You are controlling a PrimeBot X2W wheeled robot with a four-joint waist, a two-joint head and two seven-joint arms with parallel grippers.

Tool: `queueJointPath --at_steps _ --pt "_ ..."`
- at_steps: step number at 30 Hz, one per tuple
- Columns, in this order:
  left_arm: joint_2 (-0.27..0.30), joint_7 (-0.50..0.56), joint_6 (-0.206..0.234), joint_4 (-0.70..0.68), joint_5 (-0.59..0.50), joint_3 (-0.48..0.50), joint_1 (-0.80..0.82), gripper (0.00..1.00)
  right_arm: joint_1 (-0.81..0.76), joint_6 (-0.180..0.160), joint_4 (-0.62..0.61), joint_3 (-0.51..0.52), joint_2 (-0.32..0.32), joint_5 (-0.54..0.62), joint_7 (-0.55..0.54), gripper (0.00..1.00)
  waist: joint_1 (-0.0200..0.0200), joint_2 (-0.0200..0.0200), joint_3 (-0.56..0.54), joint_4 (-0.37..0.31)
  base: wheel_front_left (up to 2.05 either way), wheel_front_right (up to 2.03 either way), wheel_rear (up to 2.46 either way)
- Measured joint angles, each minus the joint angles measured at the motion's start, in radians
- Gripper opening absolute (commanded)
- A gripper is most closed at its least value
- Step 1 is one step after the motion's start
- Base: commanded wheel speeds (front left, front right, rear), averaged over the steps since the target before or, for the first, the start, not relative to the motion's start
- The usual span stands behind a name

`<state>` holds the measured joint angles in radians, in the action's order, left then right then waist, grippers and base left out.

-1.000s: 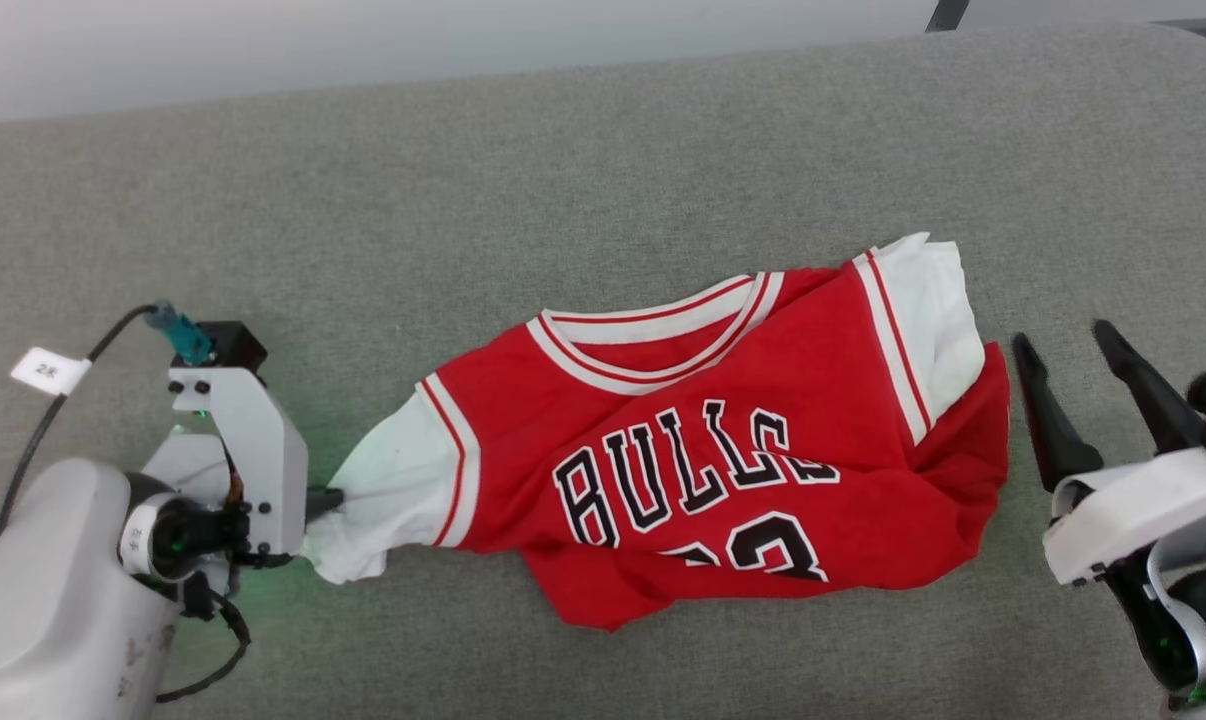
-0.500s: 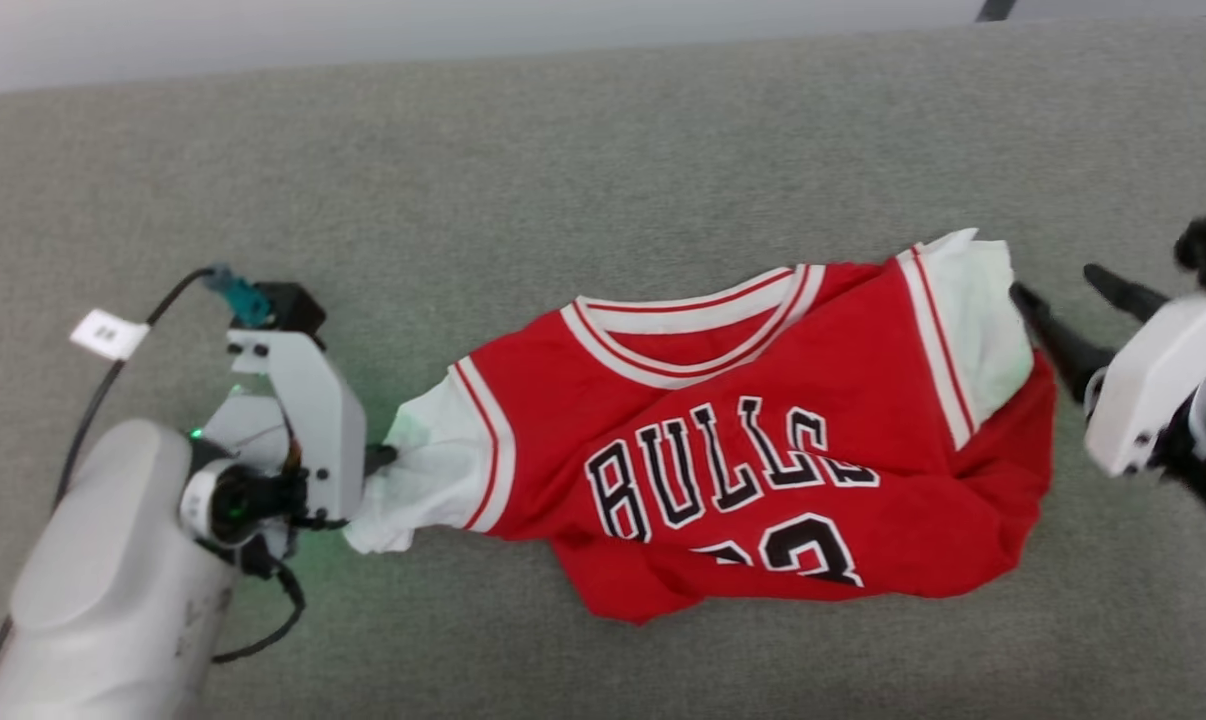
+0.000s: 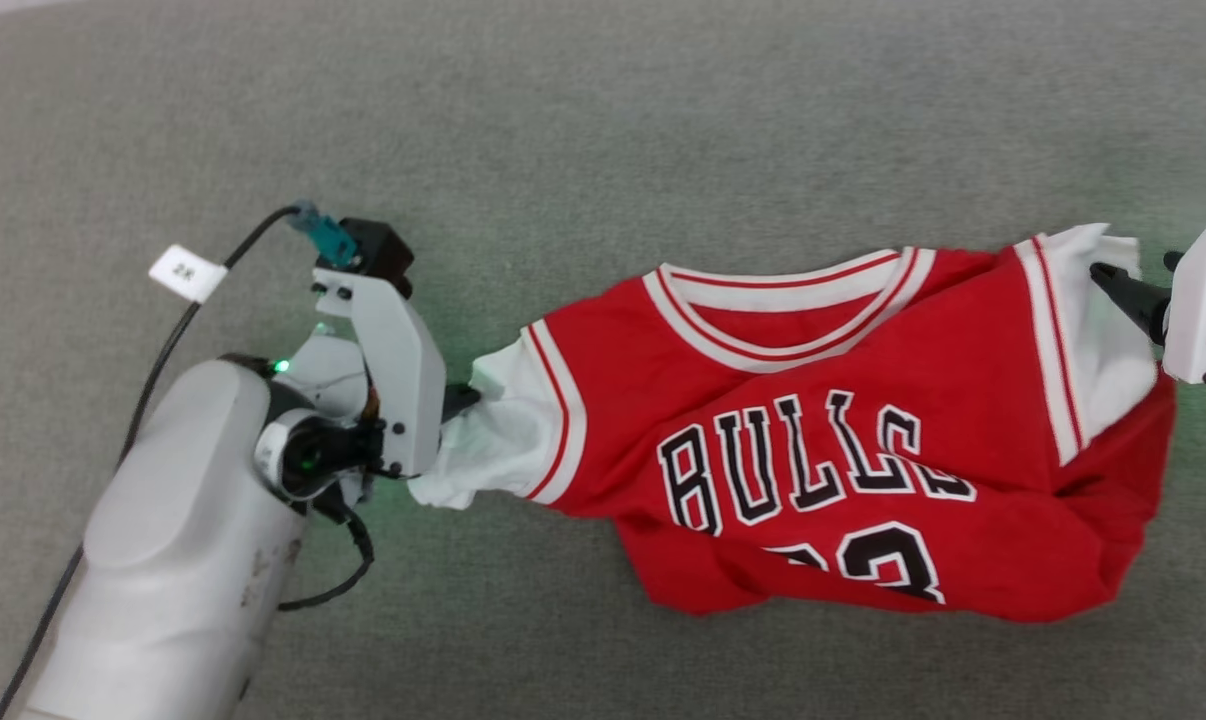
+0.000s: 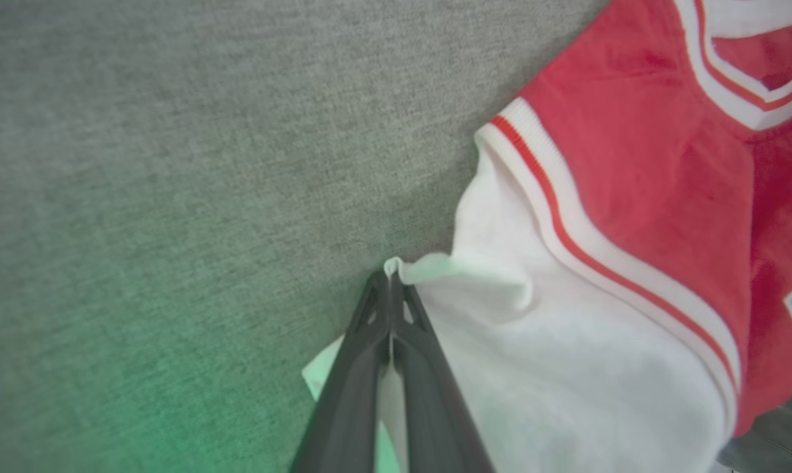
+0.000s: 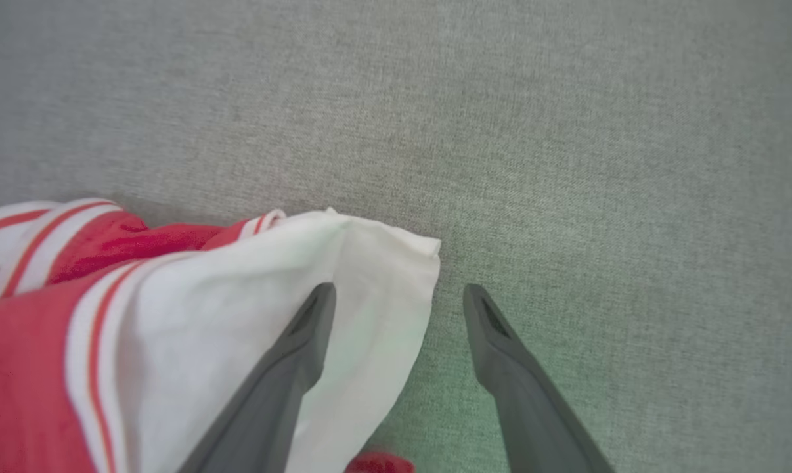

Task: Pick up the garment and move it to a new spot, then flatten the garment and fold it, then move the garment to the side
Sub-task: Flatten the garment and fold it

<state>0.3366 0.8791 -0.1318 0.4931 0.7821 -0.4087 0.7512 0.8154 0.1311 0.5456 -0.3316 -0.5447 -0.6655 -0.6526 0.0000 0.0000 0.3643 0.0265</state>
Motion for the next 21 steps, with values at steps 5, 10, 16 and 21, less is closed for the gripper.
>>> queueJointPath --at_steps 5,10,16,21 --pt "-0.01 -0.02 -0.002 0.007 0.015 -0.027 0.032 0.0 0.059 0.0 0.116 -0.03 0.016 -0.013 -0.034 1.0 0.0 0.0 0.029 0.027 0.0 0.0 0.0" --pt "-0.016 -0.04 -0.002 0.023 0.04 -0.054 0.06 0.0 0.141 0.0 0.243 -0.029 0.033 -0.038 -0.113 0.0 0.0 0.0 0.052 0.048 0.0 0.0 0.0" --pt "-0.018 -0.057 -0.006 0.063 0.066 -0.081 0.087 0.0 0.206 -0.001 0.338 -0.034 0.059 -0.038 -0.168 0.0 0.0 0.0 0.047 0.056 0.0 0.0 0.0" --pt "-0.011 -0.07 -0.005 0.104 0.072 -0.094 0.116 0.0 0.229 -0.001 0.381 -0.031 0.079 -0.038 -0.175 0.0 0.0 0.0 0.018 0.048 0.0 0.0 0.0"
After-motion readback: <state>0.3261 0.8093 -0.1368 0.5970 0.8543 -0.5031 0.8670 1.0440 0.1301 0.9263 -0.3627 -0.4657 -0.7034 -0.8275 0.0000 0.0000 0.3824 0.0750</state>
